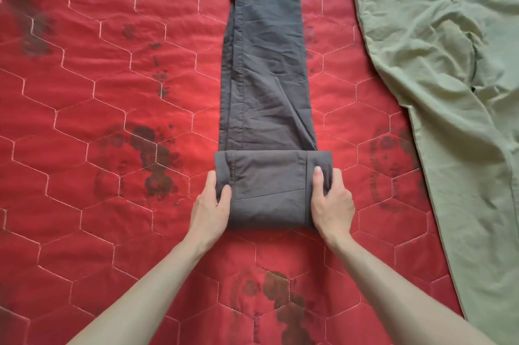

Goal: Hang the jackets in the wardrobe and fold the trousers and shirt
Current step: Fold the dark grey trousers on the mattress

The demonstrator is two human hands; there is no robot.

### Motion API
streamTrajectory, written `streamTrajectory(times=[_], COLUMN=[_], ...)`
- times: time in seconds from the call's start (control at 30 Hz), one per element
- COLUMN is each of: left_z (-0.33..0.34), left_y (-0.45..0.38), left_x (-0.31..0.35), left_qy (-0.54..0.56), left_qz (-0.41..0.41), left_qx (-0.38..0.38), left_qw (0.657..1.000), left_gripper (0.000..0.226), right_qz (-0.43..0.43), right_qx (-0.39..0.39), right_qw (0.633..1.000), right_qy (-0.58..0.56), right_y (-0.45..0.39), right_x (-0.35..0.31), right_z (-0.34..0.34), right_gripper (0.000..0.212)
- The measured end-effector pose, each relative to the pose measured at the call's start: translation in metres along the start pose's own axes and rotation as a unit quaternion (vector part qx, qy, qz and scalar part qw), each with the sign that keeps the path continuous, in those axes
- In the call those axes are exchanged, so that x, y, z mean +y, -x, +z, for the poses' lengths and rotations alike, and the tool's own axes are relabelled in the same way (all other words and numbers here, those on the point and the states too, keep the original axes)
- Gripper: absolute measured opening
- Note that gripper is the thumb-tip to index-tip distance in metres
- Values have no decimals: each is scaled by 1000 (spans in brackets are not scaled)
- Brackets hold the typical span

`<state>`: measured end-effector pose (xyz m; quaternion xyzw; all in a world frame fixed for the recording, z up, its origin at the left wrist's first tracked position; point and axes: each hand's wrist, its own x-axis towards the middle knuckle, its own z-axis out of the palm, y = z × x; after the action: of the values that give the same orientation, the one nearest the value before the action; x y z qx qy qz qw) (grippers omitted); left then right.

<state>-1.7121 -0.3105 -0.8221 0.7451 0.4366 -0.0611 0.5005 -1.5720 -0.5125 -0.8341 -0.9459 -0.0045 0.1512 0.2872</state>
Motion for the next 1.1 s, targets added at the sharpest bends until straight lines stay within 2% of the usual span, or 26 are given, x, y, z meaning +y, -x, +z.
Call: streamTrajectory(times=[0.1,0.27,0.37,0.47,0.53,0.6,0.67,0.73,0.83,0.97,1.03,1.1], left_z=[9,16,24,26,23,22,23,23,20,16,14,10], left_y=[5,0,-1,1,1,1,1,1,-1,-3,-2,1], left_x=[-4,-11,-14,-19,-20,-19,-17,-15,-15,-16,-15,-18], left_qy=[-20,43,25,30,20,-1,-15,-40,-97,-165,-197,-245], left_qz=[18,23,21,21,27,35,43,46,58,95,103,157], left_qx=[53,99,136,155,158,161,163,163,153,143,148,183], left_qw=[998,994,990,987,987,986,986,985,982,971,964,939], left_gripper=[14,17,17,15,14,13,14,17,23,29,41,57], right_qz=[14,-29,-50,-68,-48,-27,-55,-136,-276,-262,-268,-287], right_qx=[33,16,6,-9,15,49,80,93,37,-8,-24,-52], right_qw=[999,999,997,998,997,997,993,986,955,946,942,938], right_qy=[30,37,63,-17,-64,-62,-59,-11,103,190,200,186], right_y=[15,-3,-12,-17,-16,-10,0,12,30,36,35,32], right_x=[6,19,18,17,15,12,5,-1,8,20,23,30], right_z=[7,3,2,-1,-1,1,6,12,24,34,33,27], right_gripper=[42,38,42,34,22,18,27,45,57,60,64,71])
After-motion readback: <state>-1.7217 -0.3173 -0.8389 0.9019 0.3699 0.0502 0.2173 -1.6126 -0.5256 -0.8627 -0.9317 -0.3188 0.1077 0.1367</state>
